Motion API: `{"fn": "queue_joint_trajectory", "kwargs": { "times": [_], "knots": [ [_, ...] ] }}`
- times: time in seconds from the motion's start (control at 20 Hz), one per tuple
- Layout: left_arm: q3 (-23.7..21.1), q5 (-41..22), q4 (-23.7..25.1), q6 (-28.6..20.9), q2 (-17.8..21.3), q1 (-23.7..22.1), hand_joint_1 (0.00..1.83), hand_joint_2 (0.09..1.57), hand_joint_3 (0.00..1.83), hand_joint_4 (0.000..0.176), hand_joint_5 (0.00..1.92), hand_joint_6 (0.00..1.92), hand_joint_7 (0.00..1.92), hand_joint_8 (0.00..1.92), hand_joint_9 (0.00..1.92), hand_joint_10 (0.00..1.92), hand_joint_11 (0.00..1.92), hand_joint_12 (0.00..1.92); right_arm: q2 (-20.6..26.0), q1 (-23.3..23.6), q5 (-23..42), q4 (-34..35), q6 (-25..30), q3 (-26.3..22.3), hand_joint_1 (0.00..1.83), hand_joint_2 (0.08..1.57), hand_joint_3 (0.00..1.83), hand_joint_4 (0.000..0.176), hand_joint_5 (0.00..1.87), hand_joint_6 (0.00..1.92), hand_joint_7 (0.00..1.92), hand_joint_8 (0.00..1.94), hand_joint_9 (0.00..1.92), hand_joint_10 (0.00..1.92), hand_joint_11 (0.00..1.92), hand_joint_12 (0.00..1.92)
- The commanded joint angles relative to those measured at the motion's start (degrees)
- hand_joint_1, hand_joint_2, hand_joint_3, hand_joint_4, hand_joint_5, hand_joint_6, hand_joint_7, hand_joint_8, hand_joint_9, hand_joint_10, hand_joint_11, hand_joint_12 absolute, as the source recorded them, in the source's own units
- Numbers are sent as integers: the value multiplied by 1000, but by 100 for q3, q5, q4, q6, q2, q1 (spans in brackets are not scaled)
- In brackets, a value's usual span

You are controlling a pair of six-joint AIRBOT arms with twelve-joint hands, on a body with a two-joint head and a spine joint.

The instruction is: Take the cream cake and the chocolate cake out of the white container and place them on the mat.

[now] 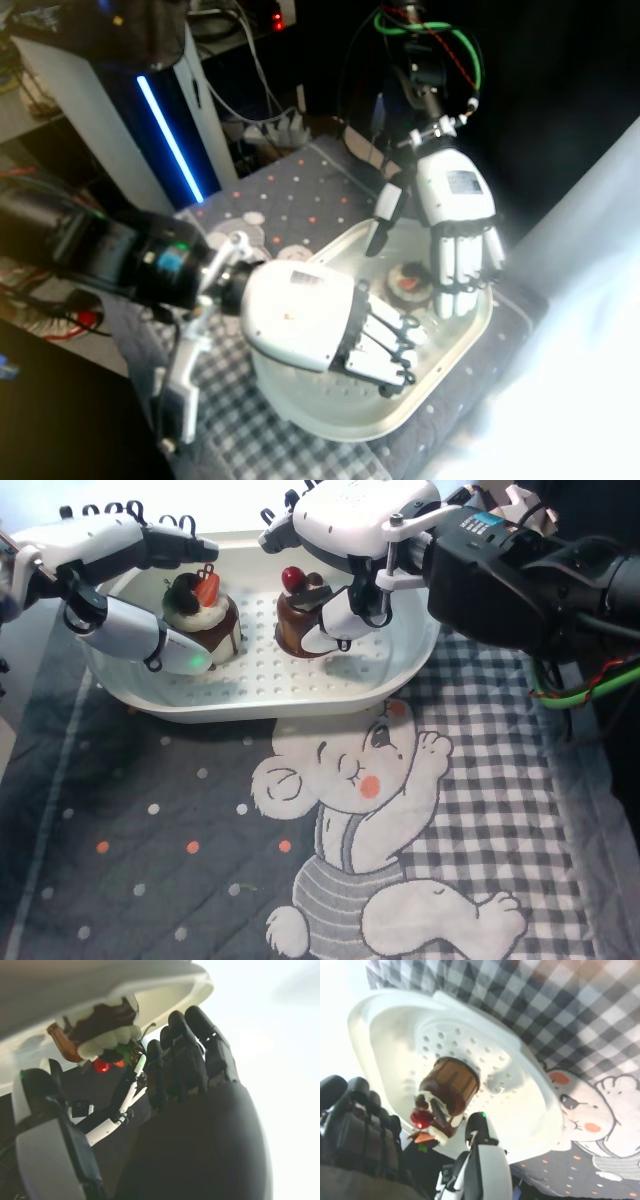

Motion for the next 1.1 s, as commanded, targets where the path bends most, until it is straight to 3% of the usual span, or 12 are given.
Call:
{"fn": "queue_joint_trajectory", "kwargs": {
  "times": [0.0,0.25,0.4,0.45,0.5,0.55,0.6,0.65,0.7,0.75,0.8,1.05],
  "knots": [
    [44,-597,33,-12,-36,-50,806,855,0,0,354,0,382,5,431,33,0,1266,-25,97,608,-43,-16,41,1010,872,6,0,602,15,675,15,683,52,175,1294],
    [247,-430,-9,-12,-225,-50,976,930,15,0,441,21,506,29,544,75,2,1332,-63,97,582,-45,-16,56,1131,952,13,0,768,31,819,33,807,86,271,1297],
    [338,-377,-54,13,-322,-41,1139,1043,18,0,594,46,701,59,722,154,206,1310,-77,97,582,-45,-16,56,1220,1008,7,0,918,45,959,44,950,148,462,1312],
    [344,-358,-201,181,-338,-34,1305,1158,0,0,725,39,845,964,865,236,384,1281,-81,97,582,-45,-16,55,1217,1111,0,0,1038,830,943,888,896,516,500,1495],
    [343,-341,-269,300,-348,-27,1305,1158,0,0,725,39,845,964,865,236,384,1281,-83,97,582,-45,-16,55,1217,1111,0,0,1038,830,943,888,896,516,500,1495],
    [344,-338,-301,327,-353,-8,1350,1198,0,0,666,1017,902,1200,790,1169,287,1364,-83,97,582,-45,-16,54,1223,1132,0,0,1035,905,863,1173,785,923,535,1583],
    [347,-340,-341,327,-354,11,1350,1211,2,0,687,1115,839,1322,745,1465,362,1543,-83,97,583,-45,-16,54,1231,1126,0,0,1064,855,862,1197,782,1087,578,1664],
    [347,-344,-354,327,-354,23,1350,1211,2,0,687,1115,839,1322,745,1465,362,1543,-83,97,583,-44,-16,54,1231,1126,0,0,1064,855,862,1197,782,1087,578,1664],
    [349,-361,-374,327,-358,43,1343,1242,1,0,728,1001,728,1488,723,1710,680,1857,-83,97,583,-44,-16,53,1332,1159,0,0,988,908,811,1193,762,1435,601,1710],
    [352,-372,-394,327,-364,53,1346,1232,0,0,735,1009,741,1453,759,1670,702,1793,-82,97,584,-44,-16,52,1253,1144,0,0,1045,840,823,1283,745,1365,620,1747],
    [352,-396,-418,327,-367,64,1341,1222,1,0,747,1199,731,1352,745,1549,593,1595,-80,97,586,-43,-16,48,1234,1138,0,0,1050,844,836,1276,762,1304,627,1725],
    [374,-547,-464,164,-383,86,1343,1213,0,0,734,1276,756,1274,770,1482,601,1461,-73,97,724,-43,-16,-49,1244,1130,1,0,1037,759,897,1306,814,1358,702,1759]
  ]
}}
